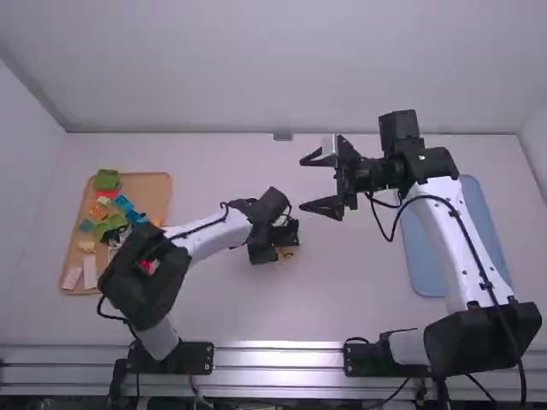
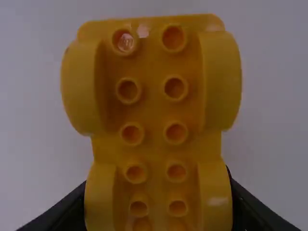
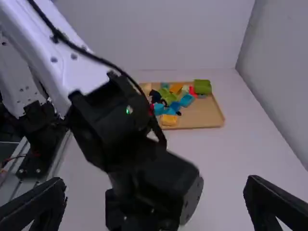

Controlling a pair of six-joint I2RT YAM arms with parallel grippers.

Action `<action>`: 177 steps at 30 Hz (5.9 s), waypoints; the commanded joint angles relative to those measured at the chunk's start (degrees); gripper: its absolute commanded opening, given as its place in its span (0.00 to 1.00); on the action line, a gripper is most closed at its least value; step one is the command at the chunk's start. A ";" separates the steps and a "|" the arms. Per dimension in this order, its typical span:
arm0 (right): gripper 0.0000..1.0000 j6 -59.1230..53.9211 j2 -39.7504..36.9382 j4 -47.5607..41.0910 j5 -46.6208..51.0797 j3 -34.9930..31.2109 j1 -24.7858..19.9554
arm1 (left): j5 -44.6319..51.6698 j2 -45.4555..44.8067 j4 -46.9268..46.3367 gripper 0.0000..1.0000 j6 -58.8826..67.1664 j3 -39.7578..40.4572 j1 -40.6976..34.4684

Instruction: Assemble lego blocks to make yellow taxi

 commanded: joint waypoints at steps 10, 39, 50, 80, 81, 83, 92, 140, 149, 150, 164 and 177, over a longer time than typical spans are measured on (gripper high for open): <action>0.99 -0.72 -0.39 -0.02 0.44 1.16 2.86 | -1.31 3.45 3.74 0.48 9.62 0.35 -1.09; 0.99 -0.09 8.17 10.40 -1.97 1.16 7.80 | -0.24 -23.71 -0.33 0.99 -43.15 1.22 36.22; 0.99 12.85 12.02 23.08 -2.08 1.16 10.54 | -15.28 -32.98 -12.02 0.99 -71.12 1.25 50.86; 0.99 10.93 12.70 24.61 3.58 1.16 15.28 | -4.04 -27.98 -13.42 0.99 -77.96 2.08 87.84; 0.99 10.91 12.70 24.59 3.48 1.16 15.23 | -4.02 -25.51 -13.99 0.99 -77.96 3.15 87.84; 0.99 10.91 12.70 24.61 3.52 1.16 15.21 | -4.04 -22.38 -15.43 0.99 -77.99 4.94 87.82; 0.99 13.70 12.70 27.63 3.93 1.16 16.33 | -5.68 -1.42 -24.50 0.99 -77.55 21.92 82.14; 0.99 13.05 12.70 25.88 3.91 1.16 16.35 | -5.53 7.82 1.75 0.39 -83.78 8.48 82.27; 0.99 13.05 12.70 25.88 3.91 1.16 16.37 | -5.77 7.82 5.77 0.39 -83.73 6.29 81.07; 0.99 13.07 12.70 25.88 3.93 1.16 16.37 | -5.86 7.82 5.57 0.39 -83.73 6.32 81.05; 0.99 13.11 12.70 25.57 3.93 1.16 16.44 | -8.63 10.62 6.34 0.38 -83.41 6.25 80.61; 0.99 13.44 12.70 25.68 3.91 1.16 16.48 | -8.13 10.73 4.24 0.31 -85.40 6.25 80.50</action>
